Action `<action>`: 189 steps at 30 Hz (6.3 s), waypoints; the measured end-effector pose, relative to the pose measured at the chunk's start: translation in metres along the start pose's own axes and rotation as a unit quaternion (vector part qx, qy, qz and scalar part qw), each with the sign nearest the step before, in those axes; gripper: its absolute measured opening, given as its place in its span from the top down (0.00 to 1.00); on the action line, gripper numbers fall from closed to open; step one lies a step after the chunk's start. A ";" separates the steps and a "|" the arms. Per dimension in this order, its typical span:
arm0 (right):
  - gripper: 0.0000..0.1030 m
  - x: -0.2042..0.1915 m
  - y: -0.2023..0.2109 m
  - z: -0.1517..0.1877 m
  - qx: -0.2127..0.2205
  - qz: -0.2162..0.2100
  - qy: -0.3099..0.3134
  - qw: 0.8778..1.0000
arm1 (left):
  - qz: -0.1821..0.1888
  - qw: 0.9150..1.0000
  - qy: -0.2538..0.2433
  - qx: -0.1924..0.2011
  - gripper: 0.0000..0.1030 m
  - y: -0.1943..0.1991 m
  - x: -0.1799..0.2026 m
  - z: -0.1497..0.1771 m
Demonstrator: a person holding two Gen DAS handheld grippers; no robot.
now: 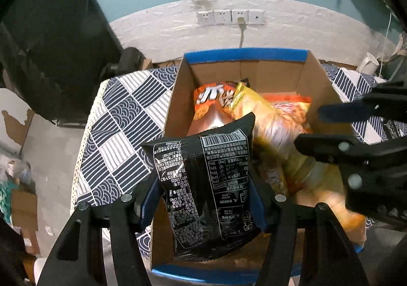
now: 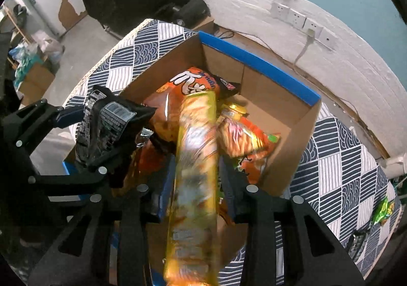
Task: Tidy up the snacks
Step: 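Carry both packs over the box and open both tools to release them, then move both tools back toward the green bag and black pack on the table, then grasp the green peanut bag with the left tool while the right tool grasps the black pack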
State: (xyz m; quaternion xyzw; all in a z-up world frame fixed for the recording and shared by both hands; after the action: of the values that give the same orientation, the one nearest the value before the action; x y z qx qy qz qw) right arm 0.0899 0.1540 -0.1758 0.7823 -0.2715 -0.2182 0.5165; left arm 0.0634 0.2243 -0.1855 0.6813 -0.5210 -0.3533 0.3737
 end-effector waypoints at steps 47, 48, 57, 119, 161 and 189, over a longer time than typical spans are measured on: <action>0.24 0.205 0.091 0.172 0.014 0.116 -0.144 0.983 | 0.046 0.987 -0.155 0.023 0.19 0.040 0.189 -0.010; 0.24 0.211 0.092 0.179 0.013 0.117 -0.148 0.982 | 0.047 0.986 -0.158 0.021 0.19 0.040 0.194 -0.009; 0.23 0.261 0.092 0.230 -0.013 0.125 -0.162 0.979 | 0.057 0.980 -0.190 0.010 0.19 0.031 0.245 -0.006; 0.40 0.402 0.096 0.326 -0.065 0.160 -0.240 0.955 | 0.147 0.941 -0.305 0.025 0.19 -0.009 0.442 -0.028; 0.40 0.496 0.094 0.375 -0.037 0.162 -0.376 0.912 | 0.176 0.903 -0.392 0.016 0.27 -0.075 0.636 -0.046; 0.40 0.445 0.120 0.328 -0.014 0.170 -0.300 0.939 | 0.174 0.922 -0.345 0.032 0.74 -0.019 0.535 -0.043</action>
State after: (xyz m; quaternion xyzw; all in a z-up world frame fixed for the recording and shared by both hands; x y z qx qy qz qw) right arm 0.1988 -0.3998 -0.2138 0.6160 -0.5392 -0.3554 0.4511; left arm 0.2200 -0.2876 -0.2314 0.4274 -0.7392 -0.4787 0.2045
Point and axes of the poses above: each gripper's, at about its wrist camera, not at the fingertips, and y roughly against the way its jaws point, x to its right, z to its underside, the point moved 9 cm from there along -y, roughly the way its jaws point, and after that the axes turned 8 degrees about y, right-handed, at the moved point
